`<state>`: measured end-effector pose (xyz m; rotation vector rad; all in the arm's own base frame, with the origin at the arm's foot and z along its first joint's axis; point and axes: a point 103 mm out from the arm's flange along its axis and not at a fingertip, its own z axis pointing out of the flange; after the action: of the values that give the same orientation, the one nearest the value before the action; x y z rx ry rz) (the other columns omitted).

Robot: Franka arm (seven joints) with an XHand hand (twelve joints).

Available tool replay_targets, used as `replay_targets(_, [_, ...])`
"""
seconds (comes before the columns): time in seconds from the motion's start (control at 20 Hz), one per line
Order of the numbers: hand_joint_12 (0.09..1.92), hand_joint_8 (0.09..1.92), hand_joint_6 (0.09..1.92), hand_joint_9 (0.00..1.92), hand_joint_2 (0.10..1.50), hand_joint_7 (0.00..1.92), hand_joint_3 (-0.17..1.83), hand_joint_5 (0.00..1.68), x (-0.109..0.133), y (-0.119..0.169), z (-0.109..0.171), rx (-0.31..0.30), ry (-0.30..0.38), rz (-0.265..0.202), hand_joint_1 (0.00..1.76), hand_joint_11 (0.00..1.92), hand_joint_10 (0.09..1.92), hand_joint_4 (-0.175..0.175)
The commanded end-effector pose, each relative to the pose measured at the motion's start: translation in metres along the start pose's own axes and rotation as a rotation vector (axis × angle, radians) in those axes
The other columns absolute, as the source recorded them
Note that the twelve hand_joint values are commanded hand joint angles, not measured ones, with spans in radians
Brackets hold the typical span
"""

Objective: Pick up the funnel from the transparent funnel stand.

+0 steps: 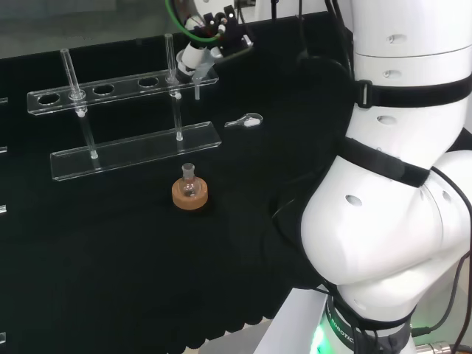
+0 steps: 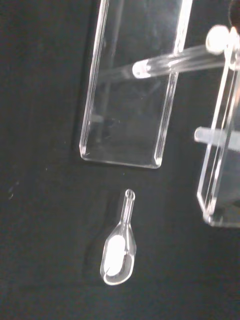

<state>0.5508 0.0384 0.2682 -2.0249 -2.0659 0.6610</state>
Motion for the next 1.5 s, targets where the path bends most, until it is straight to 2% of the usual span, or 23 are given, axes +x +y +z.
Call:
replay_targets(0.05, [1.47, 0.54, 0.09, 0.2, 0.77, 0.0, 0.17, 0.13, -0.002, -0.001, 0.0, -0.013, -0.008, -0.012, 0.59, 0.17, 0.74, -0.017])
replay_targets(0.2, [1.47, 0.56, 0.09, 0.2, 0.77, 0.0, 0.17, 0.13, 0.009, -0.001, -0.001, -0.012, 0.003, -0.001, 0.59, 0.17, 0.74, -0.019])
replay_targets(0.25, [1.47, 0.56, 0.09, 0.2, 0.77, 0.0, 0.17, 0.14, -0.014, 0.001, 0.003, -0.012, 0.03, 0.002, 0.59, 0.17, 0.74, -0.02])
replay_targets(0.3, [1.46, 0.57, 0.09, 0.2, 0.77, 0.0, 0.18, 0.14, -0.022, 0.001, 0.005, -0.011, 0.032, -0.003, 0.59, 0.17, 0.73, -0.02])
replay_targets(0.55, [1.46, 0.6, 0.09, 0.25, 0.77, 0.01, 0.18, 0.16, -0.028, 0.002, 0.006, -0.007, 0.018, -0.005, 0.59, 0.19, 0.74, -0.025])
replay_targets(0.65, [1.45, 0.62, 0.09, 0.28, 0.76, 0.01, 0.19, 0.17, -0.023, 0.002, 0.006, -0.005, 0.004, -0.001, 0.59, 0.2, 0.73, -0.027])
replay_targets(0.85, [1.44, 0.65, 0.09, 0.36, 0.76, 0.05, 0.2, 0.19, 0.007, 0.003, 0.003, -0.002, -0.004, -0.006, 0.6, 0.21, 0.71, -0.033])
replay_targets(1.05, [1.44, 0.66, 0.09, 0.4, 0.76, 0.07, 0.2, 0.2, 0.006, 0.004, 0.005, 0.002, 0.008, -0.017, 0.6, 0.23, 0.69, -0.036])
replay_targets(1.1, [1.43, 0.67, 0.09, 0.41, 0.76, 0.07, 0.21, 0.2, -0.015, 0.004, 0.009, 0.002, 0.034, -0.027, 0.6, 0.24, 0.68, -0.037])
replay_targets(1.2, [1.43, 0.67, 0.09, 0.42, 0.76, 0.08, 0.21, 0.2, -0.022, 0.005, 0.01, 0.003, 0.015, -0.026, 0.6, 0.24, 0.68, -0.038])
replay_targets(1.35, [1.43, 0.68, 0.09, 0.44, 0.76, 0.1, 0.21, 0.22, -0.005, 0.004, 0.007, -0.008, -0.005, -0.017, 0.6, 0.25, 0.67, -0.042])
replay_targets(1.5, [1.39, 0.7, 0.09, 0.61, 0.76, 0.32, 0.24, 0.35, 0.011, 0.004, 0.006, -0.019, -0.013, -0.005, 0.61, 0.31, 0.62, -0.051])
